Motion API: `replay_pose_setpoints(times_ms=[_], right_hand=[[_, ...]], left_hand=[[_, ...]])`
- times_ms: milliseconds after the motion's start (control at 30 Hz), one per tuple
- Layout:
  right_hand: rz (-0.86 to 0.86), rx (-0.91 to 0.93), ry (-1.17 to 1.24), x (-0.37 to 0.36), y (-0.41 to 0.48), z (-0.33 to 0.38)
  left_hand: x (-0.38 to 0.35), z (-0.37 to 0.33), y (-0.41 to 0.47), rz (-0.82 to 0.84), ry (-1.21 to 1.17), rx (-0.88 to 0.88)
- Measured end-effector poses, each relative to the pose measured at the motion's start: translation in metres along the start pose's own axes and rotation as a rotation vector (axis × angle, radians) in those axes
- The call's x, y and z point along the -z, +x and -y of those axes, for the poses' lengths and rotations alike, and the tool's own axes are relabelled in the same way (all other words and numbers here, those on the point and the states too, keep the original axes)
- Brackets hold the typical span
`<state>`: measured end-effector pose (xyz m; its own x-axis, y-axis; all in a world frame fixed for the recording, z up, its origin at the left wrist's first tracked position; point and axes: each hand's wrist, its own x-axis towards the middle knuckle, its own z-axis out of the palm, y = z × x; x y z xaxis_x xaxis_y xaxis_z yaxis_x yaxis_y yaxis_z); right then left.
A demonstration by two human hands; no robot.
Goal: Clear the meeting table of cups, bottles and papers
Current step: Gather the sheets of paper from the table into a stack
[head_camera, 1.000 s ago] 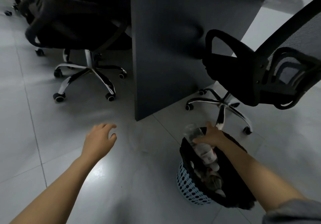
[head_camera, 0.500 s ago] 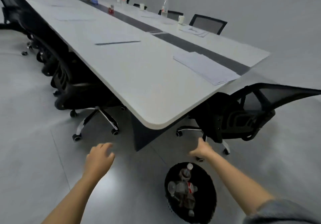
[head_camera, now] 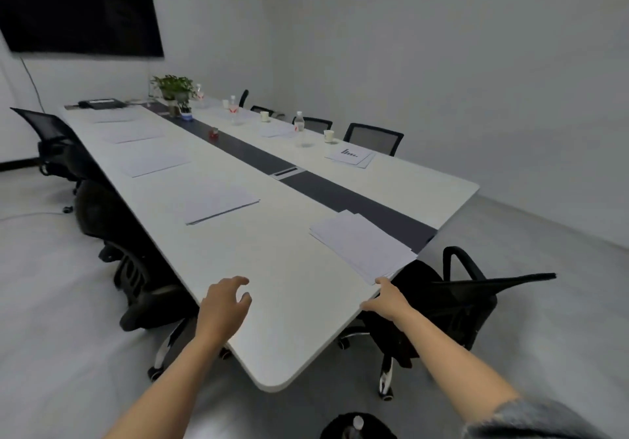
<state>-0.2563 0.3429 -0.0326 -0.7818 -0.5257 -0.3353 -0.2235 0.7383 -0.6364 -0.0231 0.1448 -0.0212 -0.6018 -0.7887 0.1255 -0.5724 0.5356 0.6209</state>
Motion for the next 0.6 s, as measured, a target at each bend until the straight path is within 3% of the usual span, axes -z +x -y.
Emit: replay_pose_setpoints(times_ms=[167,367,600], right_hand=[[0.075,-0.024,0.003,0.006,0.010,-0.023],[0.134,-0.051,-0.071,0.008,0.034,-0.047],[0.061,-0.054,-0.211,-0.007,0.084,-0.045]], left_hand=[[-0.047,-0.018,-0.014,0.093,-0.054,0.039],[-0.078,-0.019,-0.009,0.089,-0.081,0.140],[-0.109,0.003,0.026,0.164,-0.054,0.219]])
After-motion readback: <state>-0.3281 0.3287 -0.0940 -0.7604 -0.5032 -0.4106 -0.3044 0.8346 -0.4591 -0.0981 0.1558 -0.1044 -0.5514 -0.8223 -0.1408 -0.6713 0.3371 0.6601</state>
